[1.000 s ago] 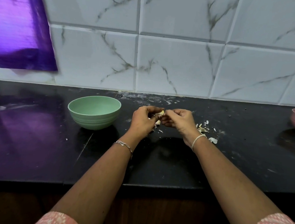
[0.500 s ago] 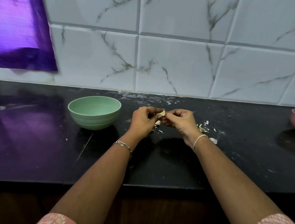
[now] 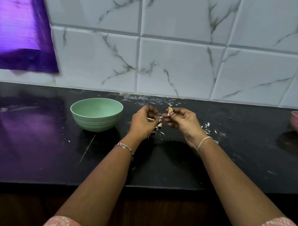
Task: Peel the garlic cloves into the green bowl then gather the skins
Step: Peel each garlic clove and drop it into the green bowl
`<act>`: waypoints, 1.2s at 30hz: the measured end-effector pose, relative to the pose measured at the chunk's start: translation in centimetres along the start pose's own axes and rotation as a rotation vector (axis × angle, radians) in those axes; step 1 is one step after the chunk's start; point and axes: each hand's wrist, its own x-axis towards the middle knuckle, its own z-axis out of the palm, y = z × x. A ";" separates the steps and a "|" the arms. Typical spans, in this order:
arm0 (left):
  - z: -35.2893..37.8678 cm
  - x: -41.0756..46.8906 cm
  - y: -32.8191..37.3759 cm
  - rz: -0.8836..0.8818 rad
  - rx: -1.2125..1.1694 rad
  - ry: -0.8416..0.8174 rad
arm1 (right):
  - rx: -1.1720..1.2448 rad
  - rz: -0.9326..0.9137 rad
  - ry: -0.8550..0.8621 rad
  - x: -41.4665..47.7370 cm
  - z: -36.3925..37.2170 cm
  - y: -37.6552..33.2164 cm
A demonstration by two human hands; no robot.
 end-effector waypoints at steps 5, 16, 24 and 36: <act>-1.1 -1.0 -0.9 -0.062 0.466 -0.035 | -0.238 0.022 -0.027 -0.7 -1.4 -0.5; -1.5 -1.8 -1.2 -0.092 0.465 0.017 | -0.604 0.238 -0.294 -1.9 -2.3 -1.9; -1.7 -1.0 -0.4 -0.180 0.141 0.229 | -0.487 0.154 -0.296 0.2 -1.3 -7.9; -1.5 -1.1 -0.5 -0.184 0.188 0.197 | -0.929 0.184 -0.423 -0.4 -0.1 -6.8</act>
